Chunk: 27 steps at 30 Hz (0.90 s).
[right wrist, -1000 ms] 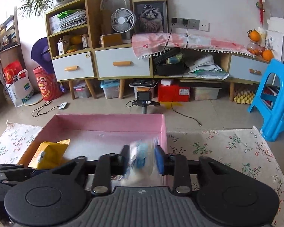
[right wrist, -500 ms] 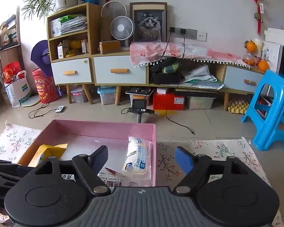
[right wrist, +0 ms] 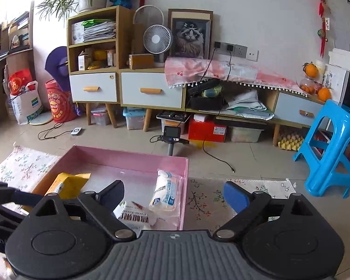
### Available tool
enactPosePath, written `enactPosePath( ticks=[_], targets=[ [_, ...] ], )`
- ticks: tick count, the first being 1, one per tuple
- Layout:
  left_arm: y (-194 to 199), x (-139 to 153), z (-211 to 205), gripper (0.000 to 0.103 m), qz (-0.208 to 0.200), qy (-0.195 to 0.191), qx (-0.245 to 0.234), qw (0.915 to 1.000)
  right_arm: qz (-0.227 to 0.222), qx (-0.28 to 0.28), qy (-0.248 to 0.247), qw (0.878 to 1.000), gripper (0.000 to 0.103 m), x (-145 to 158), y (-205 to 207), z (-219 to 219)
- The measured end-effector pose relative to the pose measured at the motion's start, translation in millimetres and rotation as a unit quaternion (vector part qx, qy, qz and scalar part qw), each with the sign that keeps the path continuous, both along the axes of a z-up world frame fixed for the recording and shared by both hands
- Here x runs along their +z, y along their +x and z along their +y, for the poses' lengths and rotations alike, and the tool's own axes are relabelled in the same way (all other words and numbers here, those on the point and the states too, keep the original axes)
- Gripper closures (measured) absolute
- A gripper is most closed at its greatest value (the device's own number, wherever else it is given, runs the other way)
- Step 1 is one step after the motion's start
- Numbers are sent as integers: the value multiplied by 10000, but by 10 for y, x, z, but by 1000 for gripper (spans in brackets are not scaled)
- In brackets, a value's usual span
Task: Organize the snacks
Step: 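Withdraw both open tools from the box back over the snack pile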
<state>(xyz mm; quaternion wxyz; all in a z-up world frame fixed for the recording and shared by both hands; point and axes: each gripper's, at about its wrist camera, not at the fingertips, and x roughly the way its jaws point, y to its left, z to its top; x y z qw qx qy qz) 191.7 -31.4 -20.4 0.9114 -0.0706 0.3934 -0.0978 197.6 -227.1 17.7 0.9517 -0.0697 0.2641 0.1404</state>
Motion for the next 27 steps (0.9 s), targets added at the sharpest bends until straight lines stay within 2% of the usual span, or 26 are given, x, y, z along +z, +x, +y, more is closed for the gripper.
enactPosePath(
  ticks=[12, 19, 27],
  targets=[
    [-421, 105, -44, 5, -114, 240, -270, 9993, 164, 65, 225, 9996, 15, 83, -323, -307],
    [-672, 103, 4, 4, -120, 87, -229, 9996, 409, 155, 513, 9977, 14, 5, -583, -499],
    [-1011, 16, 67, 4, -185, 110, -228, 9995, 359, 502, 376, 9974, 13, -92, -946, -532]
  ],
)
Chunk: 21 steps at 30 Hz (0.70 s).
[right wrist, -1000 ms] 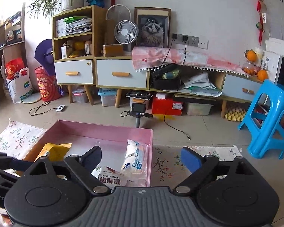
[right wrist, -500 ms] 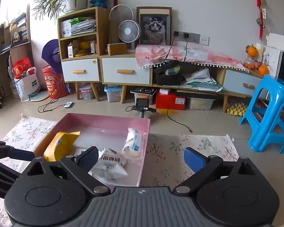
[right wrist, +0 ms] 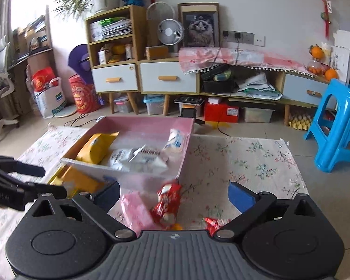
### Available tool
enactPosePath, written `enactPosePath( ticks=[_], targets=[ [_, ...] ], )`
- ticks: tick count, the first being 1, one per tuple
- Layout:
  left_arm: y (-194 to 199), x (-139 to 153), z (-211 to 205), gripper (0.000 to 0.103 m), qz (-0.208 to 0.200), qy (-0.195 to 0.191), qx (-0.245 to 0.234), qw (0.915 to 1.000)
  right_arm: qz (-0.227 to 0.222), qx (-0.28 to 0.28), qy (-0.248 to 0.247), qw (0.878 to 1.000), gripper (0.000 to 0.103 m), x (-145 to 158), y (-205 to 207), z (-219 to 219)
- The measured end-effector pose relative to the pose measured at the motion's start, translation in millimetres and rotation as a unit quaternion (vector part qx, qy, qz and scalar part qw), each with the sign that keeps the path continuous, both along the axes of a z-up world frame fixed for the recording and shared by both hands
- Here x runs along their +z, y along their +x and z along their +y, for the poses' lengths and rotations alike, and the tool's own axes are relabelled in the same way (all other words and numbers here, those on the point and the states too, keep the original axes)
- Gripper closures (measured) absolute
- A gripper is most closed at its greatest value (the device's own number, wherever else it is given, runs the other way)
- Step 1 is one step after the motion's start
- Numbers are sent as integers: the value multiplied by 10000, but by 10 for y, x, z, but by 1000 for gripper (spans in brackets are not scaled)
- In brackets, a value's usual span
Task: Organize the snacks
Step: 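Withdraw both open tools from the box back over the snack pile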
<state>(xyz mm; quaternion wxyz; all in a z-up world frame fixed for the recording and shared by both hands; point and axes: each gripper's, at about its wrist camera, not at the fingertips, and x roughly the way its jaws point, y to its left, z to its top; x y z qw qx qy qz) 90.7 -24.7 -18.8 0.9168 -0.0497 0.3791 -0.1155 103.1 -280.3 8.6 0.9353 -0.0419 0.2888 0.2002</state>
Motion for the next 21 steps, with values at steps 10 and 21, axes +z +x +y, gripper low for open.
enactPosePath(
  ticks=[10, 21],
  targets=[
    [-414, -256, 173, 4, -155, 17, 238, 9996, -168, 410, -105, 9990, 10, -284, -377, -34],
    [-753, -535, 299, 3, -305, 171, 254, 9991, -17, 706, -302, 9970, 10, -608, -670, -33]
  ],
)
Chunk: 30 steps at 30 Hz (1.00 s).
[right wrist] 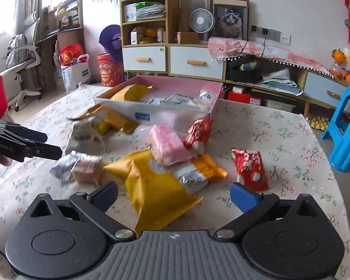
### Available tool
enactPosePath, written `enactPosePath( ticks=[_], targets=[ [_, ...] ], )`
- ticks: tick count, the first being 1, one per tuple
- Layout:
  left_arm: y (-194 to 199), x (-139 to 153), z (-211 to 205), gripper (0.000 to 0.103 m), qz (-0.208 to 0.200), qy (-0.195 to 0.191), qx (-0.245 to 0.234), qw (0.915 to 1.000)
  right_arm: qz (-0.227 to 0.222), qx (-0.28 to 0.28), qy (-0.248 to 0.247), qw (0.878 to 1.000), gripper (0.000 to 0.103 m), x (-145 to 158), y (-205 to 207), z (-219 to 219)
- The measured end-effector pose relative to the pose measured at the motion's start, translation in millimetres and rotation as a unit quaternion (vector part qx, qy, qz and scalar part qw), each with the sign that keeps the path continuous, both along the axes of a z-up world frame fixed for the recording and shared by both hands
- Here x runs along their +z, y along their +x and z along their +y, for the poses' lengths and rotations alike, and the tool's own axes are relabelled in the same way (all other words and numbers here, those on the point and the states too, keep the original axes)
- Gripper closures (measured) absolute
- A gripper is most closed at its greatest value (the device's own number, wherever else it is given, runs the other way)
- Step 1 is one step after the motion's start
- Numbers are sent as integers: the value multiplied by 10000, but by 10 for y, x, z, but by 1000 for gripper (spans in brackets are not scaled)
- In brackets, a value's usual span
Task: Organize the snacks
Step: 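Withdraw both open tools from the box back over the snack pile, then grasp the silver-blue pack with the left tool while the right tool grasps the large yellow bread pack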
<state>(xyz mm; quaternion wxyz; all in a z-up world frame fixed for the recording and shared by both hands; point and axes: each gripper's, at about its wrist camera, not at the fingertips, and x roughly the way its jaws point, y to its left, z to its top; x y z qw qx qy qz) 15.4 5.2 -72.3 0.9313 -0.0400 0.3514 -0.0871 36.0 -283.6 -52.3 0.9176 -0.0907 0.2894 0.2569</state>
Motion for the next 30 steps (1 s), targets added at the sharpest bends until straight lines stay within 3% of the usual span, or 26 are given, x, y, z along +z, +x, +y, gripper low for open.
enactPosePath(
  ticks=[11, 15, 24, 30],
  targets=[
    [-39, -136, -266, 9, 13, 274, -351, 9990, -91, 278, -432, 9986, 11, -59, -1, 195],
    [-24, -165, -339, 20, 95, 301, -440, 9985, 55, 320, -494, 9983, 16, -97, 87, 208],
    [-30, -159, -347, 48, 27, 360, -522, 9980, 298, 450, -550, 9970, 38, -104, 200, 294],
    [-68, -168, -243, 50, -20, 378, -479, 9981, 363, 965, -559, 9931, 42, -117, 78, 389]
  ],
)
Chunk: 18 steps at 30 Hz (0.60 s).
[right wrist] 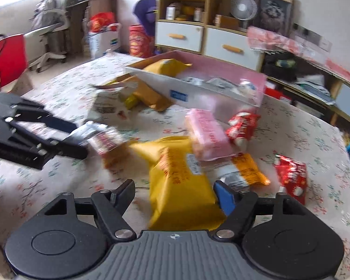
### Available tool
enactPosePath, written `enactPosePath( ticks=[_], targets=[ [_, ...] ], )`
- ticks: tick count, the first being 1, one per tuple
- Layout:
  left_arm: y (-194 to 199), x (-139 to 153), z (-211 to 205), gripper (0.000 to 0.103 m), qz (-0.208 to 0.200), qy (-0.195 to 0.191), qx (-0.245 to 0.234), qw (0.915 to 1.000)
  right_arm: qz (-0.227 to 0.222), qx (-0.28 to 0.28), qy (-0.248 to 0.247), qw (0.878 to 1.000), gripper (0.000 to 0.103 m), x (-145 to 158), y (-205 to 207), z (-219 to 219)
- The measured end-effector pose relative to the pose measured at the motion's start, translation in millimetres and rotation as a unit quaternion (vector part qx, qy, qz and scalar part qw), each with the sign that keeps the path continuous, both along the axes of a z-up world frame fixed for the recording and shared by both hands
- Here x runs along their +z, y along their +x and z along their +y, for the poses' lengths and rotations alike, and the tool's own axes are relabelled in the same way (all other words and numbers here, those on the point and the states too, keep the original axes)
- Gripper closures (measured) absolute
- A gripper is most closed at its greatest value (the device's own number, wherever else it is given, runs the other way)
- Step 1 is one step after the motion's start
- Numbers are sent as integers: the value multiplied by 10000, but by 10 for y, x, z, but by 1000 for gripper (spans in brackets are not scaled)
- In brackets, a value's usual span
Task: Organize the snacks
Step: 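Grasp the silver-blue pack with the left tool while the right tool grasps the large yellow bread pack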
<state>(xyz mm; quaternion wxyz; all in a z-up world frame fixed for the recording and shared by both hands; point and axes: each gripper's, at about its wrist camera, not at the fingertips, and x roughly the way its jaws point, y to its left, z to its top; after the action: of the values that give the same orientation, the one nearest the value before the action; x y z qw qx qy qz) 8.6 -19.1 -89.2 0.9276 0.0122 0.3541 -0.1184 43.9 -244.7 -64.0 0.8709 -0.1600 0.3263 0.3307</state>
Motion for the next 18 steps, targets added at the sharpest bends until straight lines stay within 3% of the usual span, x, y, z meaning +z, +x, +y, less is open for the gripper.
enactPosePath(
  ticks=[10, 18],
  targets=[
    [34, 6, -53, 46, -10, -14, -196, 9998, 221, -128, 90, 9996, 44, -5, 41, 80],
    [76, 2, -122, 48, -25, 123, -273, 9995, 267, -280, 120, 9992, 62, 2, 120, 98]
  ],
)
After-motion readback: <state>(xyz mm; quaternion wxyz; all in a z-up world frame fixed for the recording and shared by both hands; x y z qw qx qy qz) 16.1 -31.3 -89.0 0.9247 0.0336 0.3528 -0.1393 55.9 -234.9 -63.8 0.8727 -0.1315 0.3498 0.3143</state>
